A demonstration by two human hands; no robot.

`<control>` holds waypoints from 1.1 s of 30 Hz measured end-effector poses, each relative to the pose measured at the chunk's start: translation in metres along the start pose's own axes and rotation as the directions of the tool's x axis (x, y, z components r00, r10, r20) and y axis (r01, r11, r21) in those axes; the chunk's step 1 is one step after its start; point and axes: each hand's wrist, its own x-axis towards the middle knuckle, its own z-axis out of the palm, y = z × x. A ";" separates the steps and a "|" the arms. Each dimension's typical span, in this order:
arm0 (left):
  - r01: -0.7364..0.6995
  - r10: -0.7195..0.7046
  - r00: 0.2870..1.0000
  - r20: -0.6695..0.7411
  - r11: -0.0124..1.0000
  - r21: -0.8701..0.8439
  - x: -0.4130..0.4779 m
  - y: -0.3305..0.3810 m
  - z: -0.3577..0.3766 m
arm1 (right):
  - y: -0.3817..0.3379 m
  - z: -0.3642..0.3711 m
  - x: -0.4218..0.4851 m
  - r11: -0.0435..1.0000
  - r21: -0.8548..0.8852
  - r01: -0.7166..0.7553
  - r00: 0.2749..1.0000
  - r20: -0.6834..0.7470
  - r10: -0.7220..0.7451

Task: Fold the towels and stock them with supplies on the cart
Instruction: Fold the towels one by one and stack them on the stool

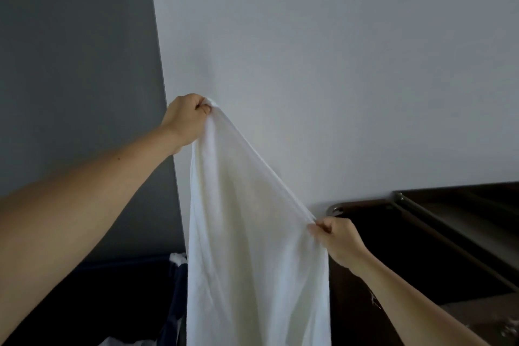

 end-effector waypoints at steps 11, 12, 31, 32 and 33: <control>0.041 -0.040 0.999 0.010 0.998 -0.054 0.010 -0.003 0.000 | -0.003 -0.004 -0.011 0.951 -0.310 0.011 0.991 0.132 0.032; 0.040 -0.039 0.999 0.015 0.998 -0.048 0.010 -0.004 0.001 | -0.004 -0.009 -0.008 0.947 -0.321 -0.006 0.987 0.149 0.057; 0.426 -0.400 0.905 0.148 0.825 -0.372 0.001 -0.053 -0.012 | 0.019 -0.055 -0.007 0.972 0.133 -0.194 0.957 0.241 0.158; 0.426 -0.414 0.903 0.115 0.828 -0.365 -0.001 -0.056 -0.012 | 0.016 -0.058 -0.006 0.968 0.175 -0.179 0.966 0.217 0.139; 0.416 -0.421 0.905 0.056 0.853 -0.315 -0.004 -0.059 -0.012 | 0.010 -0.061 -0.006 0.956 0.247 -0.159 0.977 0.182 0.115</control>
